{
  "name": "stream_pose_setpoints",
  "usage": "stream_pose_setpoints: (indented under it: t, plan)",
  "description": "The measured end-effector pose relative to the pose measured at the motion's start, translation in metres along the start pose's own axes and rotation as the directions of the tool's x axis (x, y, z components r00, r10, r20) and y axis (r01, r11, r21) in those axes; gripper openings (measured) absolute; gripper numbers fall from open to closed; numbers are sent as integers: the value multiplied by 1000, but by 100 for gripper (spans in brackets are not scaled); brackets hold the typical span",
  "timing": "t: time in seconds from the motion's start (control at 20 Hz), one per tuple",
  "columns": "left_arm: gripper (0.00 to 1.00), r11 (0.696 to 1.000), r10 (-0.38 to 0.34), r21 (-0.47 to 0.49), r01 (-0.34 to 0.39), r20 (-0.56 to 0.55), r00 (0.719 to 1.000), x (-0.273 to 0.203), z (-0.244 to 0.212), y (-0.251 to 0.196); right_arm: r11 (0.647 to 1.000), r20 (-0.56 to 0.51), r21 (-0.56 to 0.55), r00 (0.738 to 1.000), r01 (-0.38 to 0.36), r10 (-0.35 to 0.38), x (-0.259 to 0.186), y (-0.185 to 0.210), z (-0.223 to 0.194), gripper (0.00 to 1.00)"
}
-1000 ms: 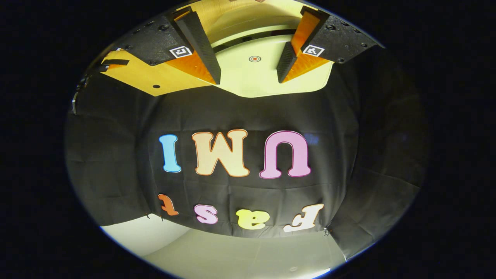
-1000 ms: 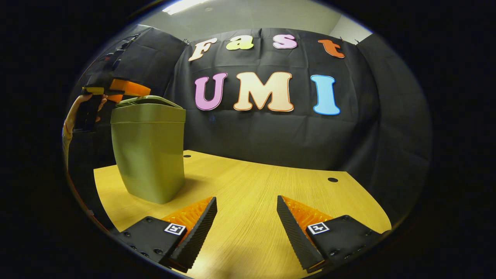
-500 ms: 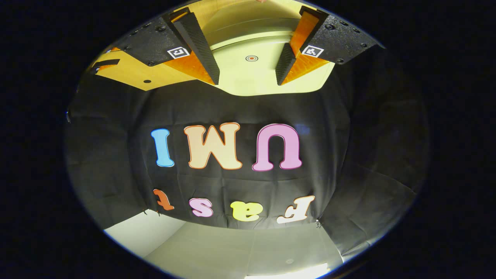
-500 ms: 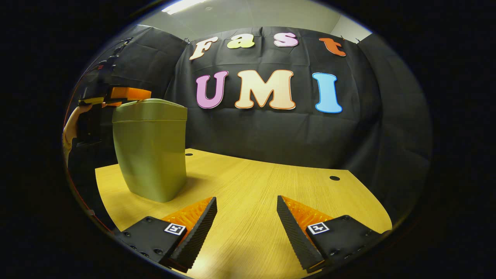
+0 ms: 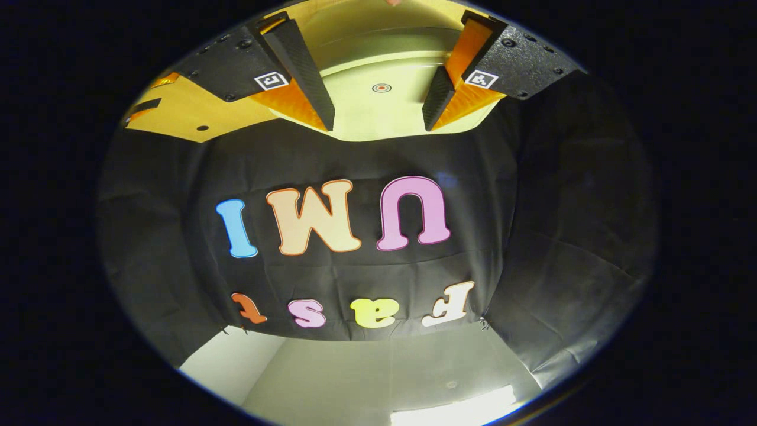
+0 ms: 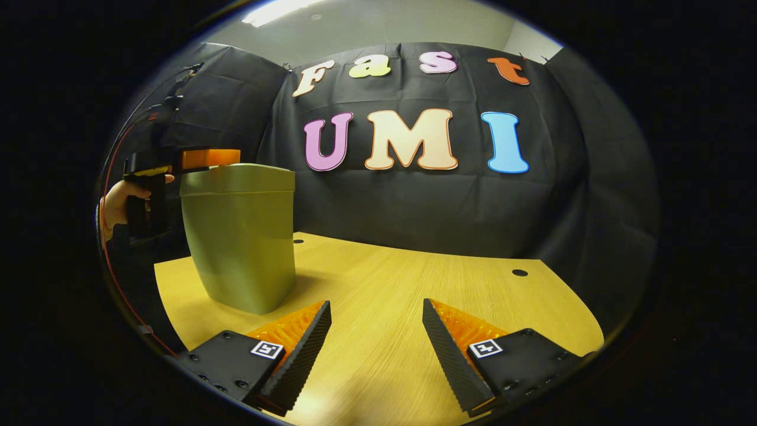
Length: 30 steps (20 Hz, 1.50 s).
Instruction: Press the lid of the desktop garbage bin to open it, pick up the crumpled paper on the desktop and throw it into the bin, then pick up the pop can on the desktop and drop it into the bin, and finally close the garbage bin lid.
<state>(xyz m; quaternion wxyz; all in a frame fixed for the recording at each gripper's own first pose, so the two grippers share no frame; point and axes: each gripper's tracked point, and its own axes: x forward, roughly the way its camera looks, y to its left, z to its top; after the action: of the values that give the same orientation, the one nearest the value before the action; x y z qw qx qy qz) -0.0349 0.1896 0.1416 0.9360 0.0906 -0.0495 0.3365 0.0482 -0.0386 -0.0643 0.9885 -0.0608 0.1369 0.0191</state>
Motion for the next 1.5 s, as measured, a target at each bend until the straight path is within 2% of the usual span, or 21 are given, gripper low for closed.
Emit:
stream_pose_setpoints:
  t: [0.05, 0.2, 0.35, 0.6, 0.7, 0.9, 1.2, 1.25, 1.35, 1.45, 1.5]
  plan:
    - [93, 1000, -13, -2, 13, -17, 1000, -2, -1, -2, 1000, 5, 1, 1000, 0, 0, -1, -1, 0, 100]
    - [93, 999, -45, -16, 45, -30, 999, -3, 0, -5, 1000, 2, 6, 1000, 14, -14, 0, -7, 0, 98]
    - [95, 997, -71, -49, 66, -92, 993, -6, -5, -9, 1000, -11, 14, 1000, 21, -21, -2, -7, -4, 98]
    - [95, 995, -87, -62, 80, -114, 990, -9, -3, -10, 1000, -4, 17, 1000, 14, -14, -6, -4, 1, 100]
    - [95, 994, -93, -75, 83, -137, 986, -11, -5, -10, 1000, -4, 18, 1000, 15, -15, -9, -4, 2, 98]
    - [95, 993, -108, -58, 103, -90, 990, -11, 7, -11, 1000, -1, 21, 1000, 16, -16, -11, -4, 6, 98]
    - [94, 987, -135, -93, 131, -44, 990, -4, 33, -9, 1000, -9, 11, 1000, 21, -21, -10, -3, 4, 98]
    - [94, 984, -153, -95, 150, -21, 988, -4, 43, -13, 1000, -8, 10, 1000, 24, -24, -9, -4, 4, 100]
    - [93, 973, -210, -90, 211, 26, 977, -11, 60, -32, 999, -9, 10, 999, 33, -33, -8, -8, 3, 98]
    - [93, 950, -290, -101, 295, 64, 955, -20, 70, -61, 999, -11, 7, 999, 48, -48, -6, -13, 1, 100]
    - [93, 930, -340, -118, 347, 78, 937, -28, 71, -80, 998, -14, 5, 998, 55, -55, -4, -15, 1, 98]
